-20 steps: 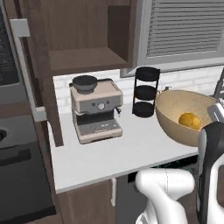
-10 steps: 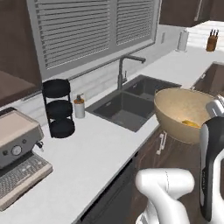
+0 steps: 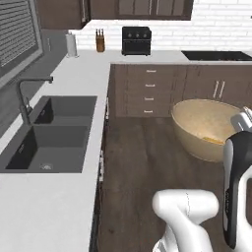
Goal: Open the cabinet, pick up the bread from the cabinet and place it in the basket. Then move the basket to the dining counter.
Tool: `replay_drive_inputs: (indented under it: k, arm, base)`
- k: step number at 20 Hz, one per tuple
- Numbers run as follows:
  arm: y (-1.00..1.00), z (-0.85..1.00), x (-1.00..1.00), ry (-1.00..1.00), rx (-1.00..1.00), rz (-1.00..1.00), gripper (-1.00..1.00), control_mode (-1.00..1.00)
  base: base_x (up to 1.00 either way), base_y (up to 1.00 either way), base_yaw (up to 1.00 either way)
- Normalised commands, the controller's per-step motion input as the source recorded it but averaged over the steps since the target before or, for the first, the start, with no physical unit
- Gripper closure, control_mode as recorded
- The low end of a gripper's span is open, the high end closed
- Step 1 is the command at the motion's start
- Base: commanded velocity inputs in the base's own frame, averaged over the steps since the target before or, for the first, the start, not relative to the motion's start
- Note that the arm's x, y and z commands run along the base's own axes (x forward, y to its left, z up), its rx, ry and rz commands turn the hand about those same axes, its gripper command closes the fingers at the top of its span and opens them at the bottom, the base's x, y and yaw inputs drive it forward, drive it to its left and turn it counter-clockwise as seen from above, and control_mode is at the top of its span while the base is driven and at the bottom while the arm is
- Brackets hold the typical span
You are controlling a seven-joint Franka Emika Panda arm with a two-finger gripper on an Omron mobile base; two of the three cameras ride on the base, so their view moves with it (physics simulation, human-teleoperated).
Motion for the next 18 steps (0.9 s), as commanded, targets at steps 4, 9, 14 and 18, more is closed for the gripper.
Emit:
replay_drive_inputs:
  k: [4, 9, 14, 18]
  arm:
    - [0.0, 0.0, 0.0, 0.0, 0.0, 0.0, 1.0, 1.0]
    - [0.0, 0.0, 0.0, 0.0, 0.0, 0.0, 1.0, 1.0]
    - [0.0, 0.0, 0.0, 0.0, 0.0, 0.0, 1.0, 1.0]
    - [0.0, 0.0, 0.0, 0.0, 0.0, 0.0, 1.0, 1.0]
  base:
    - [0.0, -0.48, -0.89]
    - [0.0, -0.48, -0.89]
    - [0.03, -0.34, -0.89]
    - [0.06, -0.28, -0.87]
